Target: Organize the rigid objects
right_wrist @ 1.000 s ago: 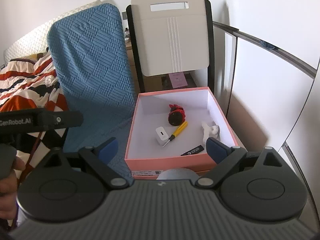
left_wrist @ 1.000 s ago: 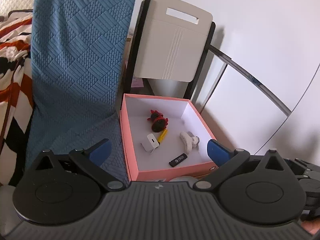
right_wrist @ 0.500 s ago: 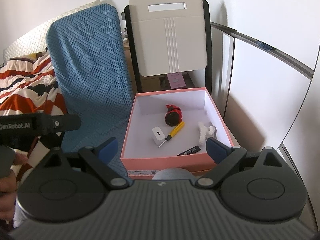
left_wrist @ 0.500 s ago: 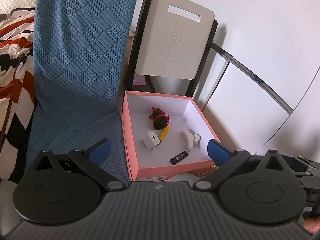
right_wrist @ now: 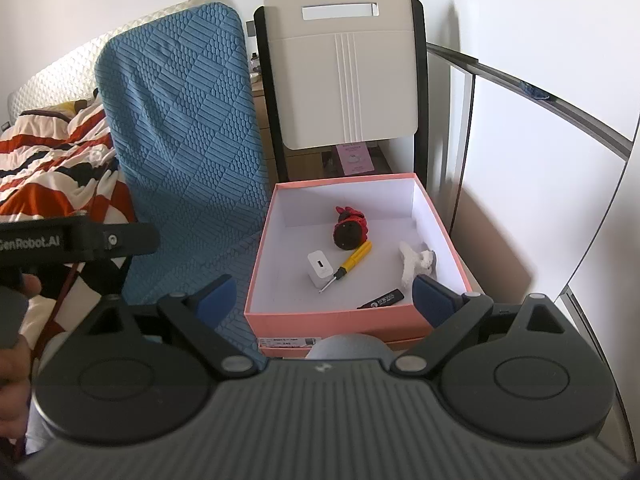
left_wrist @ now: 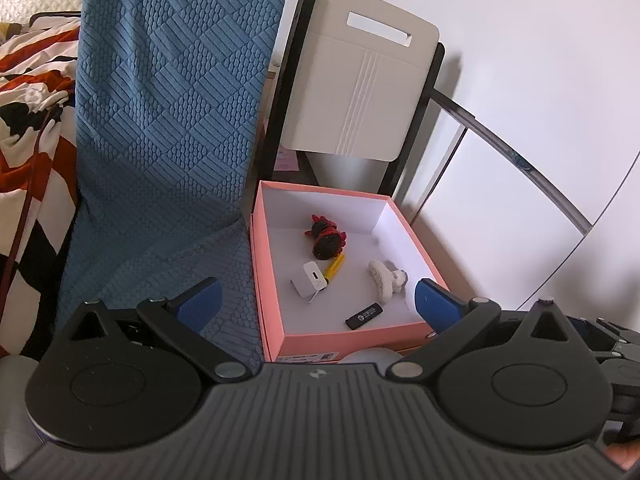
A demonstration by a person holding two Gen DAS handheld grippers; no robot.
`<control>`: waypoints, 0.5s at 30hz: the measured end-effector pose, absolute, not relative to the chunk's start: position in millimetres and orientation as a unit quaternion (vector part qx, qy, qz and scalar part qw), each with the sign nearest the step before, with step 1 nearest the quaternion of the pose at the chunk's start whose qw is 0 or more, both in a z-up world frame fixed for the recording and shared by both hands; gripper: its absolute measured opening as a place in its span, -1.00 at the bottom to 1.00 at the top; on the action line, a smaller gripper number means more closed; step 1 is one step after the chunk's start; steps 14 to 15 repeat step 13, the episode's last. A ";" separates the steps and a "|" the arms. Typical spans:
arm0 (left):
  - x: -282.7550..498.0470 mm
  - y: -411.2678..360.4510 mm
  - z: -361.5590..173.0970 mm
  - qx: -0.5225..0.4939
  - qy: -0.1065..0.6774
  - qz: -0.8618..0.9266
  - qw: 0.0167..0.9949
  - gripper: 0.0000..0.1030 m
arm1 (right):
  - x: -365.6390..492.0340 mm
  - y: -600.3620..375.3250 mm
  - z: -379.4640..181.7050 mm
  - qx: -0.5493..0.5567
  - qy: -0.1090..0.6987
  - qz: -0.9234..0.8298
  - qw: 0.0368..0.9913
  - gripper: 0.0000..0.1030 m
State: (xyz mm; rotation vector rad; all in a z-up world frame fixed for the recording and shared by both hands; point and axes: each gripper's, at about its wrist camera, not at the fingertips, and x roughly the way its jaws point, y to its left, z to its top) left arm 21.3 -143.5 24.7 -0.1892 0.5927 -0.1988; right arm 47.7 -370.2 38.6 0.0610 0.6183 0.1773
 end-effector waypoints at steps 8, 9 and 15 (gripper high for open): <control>22.7 -143.5 22.3 -0.092 0.299 -0.100 0.945 1.00 | 45.6 -370.9 37.0 0.031 0.307 0.083 0.948 0.87; 22.1 -143.6 22.1 -0.092 0.299 -0.102 0.944 1.00 | 45.0 -370.4 36.9 0.031 0.306 0.083 0.948 0.87; 19.8 -143.2 22.4 -0.089 0.296 -0.098 0.946 1.00 | 43.9 -368.7 36.3 0.030 0.306 0.085 0.948 0.87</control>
